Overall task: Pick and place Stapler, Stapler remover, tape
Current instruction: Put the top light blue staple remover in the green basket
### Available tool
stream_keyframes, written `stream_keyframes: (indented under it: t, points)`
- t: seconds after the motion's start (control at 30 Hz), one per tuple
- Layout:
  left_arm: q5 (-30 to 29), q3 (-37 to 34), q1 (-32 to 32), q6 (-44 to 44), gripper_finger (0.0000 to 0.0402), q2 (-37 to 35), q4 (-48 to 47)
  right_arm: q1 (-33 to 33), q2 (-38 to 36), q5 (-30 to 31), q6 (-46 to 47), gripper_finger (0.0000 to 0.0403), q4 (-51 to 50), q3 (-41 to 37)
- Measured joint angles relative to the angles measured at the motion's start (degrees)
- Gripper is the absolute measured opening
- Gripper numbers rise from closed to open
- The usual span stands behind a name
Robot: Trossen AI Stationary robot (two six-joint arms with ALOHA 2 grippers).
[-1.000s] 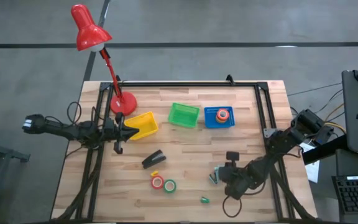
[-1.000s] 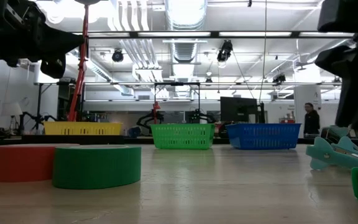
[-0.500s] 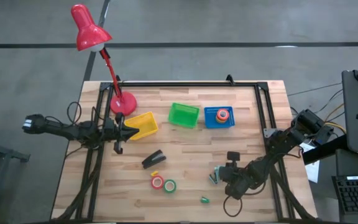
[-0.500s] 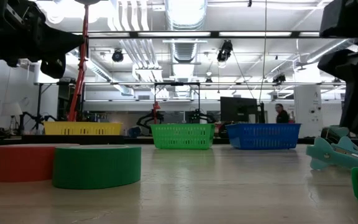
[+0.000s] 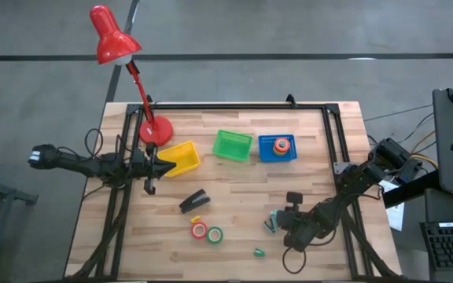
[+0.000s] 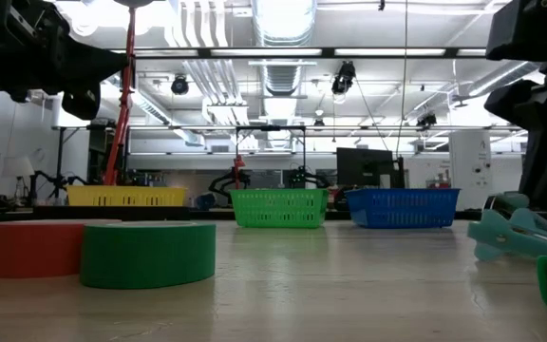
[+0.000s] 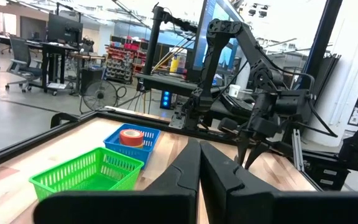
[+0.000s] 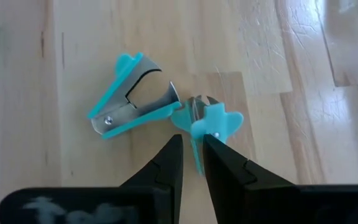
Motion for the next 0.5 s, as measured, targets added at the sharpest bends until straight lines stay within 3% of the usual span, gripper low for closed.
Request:
stream_keyframes:
  t: [0.5]
  points:
    - [0.0,0.0,0.0,0.0,0.0010,0.0,0.0,-0.1,0.0,2.8,1.0,0.0057,3.4,-0.9]
